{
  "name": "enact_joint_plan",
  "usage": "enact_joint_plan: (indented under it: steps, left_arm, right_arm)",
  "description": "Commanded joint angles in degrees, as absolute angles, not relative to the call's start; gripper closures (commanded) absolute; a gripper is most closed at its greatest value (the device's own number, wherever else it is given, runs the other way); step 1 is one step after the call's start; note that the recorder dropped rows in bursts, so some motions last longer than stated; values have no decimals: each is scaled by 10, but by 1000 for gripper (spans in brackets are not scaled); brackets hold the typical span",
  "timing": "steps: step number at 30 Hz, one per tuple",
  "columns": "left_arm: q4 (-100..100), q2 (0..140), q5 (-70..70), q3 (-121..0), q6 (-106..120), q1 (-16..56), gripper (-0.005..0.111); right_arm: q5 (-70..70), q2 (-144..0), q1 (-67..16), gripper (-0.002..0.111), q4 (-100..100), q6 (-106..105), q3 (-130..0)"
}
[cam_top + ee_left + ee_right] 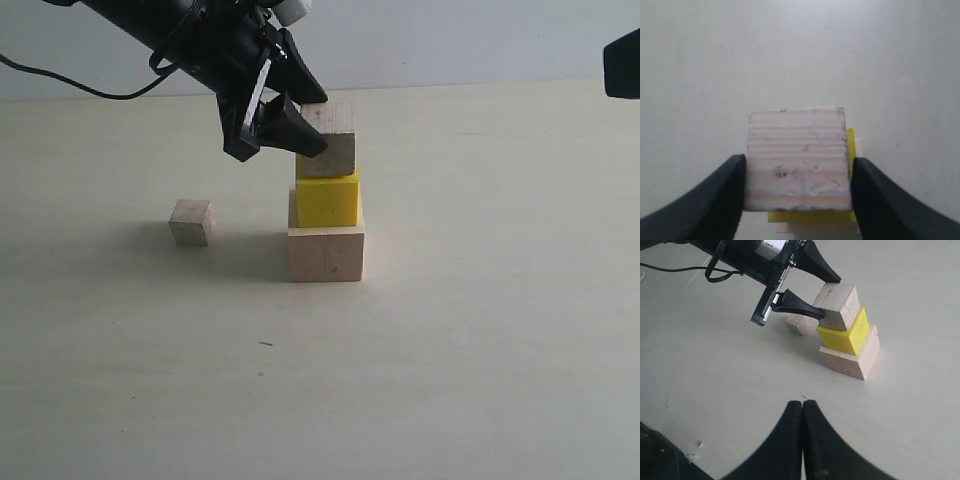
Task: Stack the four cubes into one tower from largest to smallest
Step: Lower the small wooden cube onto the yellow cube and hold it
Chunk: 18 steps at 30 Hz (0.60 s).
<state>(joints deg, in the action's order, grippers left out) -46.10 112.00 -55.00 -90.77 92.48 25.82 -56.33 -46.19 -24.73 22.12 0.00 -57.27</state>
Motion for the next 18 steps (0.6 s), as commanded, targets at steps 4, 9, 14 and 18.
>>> enact_joint_plan:
  steps: [4,9,14,18]
  left_arm:
    - [-468,1117,-547,-912,927,259,107]
    - [-468,1117,-547,-912,927,259,99]
    - [-468,1117,-547,-912,925,259,69]
    - [-468,1117,-542,-912,925,259,54]
  right_arm:
    - [-557,-460,-247,108,224,0,-570]
    - [-557,-460,-247,108,224,0,-570]
    - [-558,-460,-247,108,223,0,-570]
    - [-561,-460,-247,108,223,0,-570]
